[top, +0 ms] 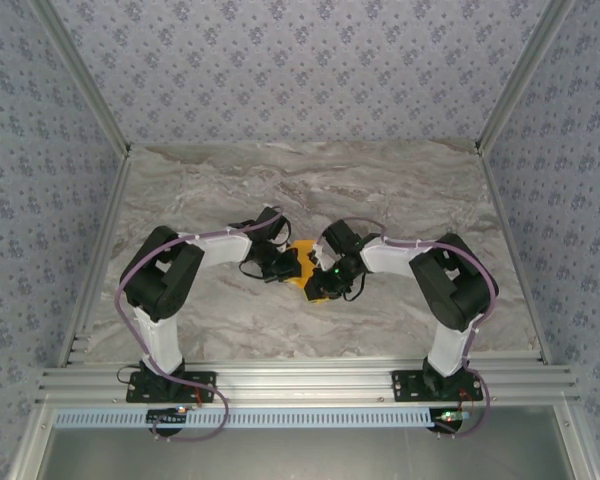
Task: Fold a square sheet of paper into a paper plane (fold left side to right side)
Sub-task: Third fold the triangle at the center of the table.
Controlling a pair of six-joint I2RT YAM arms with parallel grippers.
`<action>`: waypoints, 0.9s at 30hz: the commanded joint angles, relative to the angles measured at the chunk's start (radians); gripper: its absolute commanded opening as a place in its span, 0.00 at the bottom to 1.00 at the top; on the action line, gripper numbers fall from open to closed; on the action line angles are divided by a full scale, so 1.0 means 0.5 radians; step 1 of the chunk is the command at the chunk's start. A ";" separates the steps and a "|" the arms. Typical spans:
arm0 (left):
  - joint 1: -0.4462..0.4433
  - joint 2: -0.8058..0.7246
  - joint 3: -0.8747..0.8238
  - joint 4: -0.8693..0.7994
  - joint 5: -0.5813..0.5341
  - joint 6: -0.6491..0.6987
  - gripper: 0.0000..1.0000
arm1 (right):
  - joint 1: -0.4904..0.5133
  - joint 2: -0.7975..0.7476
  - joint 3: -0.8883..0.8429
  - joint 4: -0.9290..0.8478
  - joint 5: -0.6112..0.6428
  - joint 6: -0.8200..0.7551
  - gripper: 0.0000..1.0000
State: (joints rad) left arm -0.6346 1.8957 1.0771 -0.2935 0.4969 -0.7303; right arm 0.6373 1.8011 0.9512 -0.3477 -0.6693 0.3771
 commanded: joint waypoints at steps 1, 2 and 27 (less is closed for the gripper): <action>-0.011 0.079 -0.060 -0.261 -0.214 0.034 0.00 | -0.016 0.046 -0.044 -0.087 0.056 0.002 0.21; -0.012 0.082 -0.059 -0.262 -0.215 0.035 0.00 | -0.017 0.046 -0.053 -0.087 0.057 0.004 0.21; -0.015 0.086 -0.022 -0.274 -0.223 0.040 0.00 | -0.042 -0.137 0.005 -0.079 -0.027 0.131 0.01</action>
State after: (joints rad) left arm -0.6361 1.8957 1.0855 -0.3084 0.4847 -0.7258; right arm 0.6212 1.6901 0.9192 -0.3950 -0.6811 0.4053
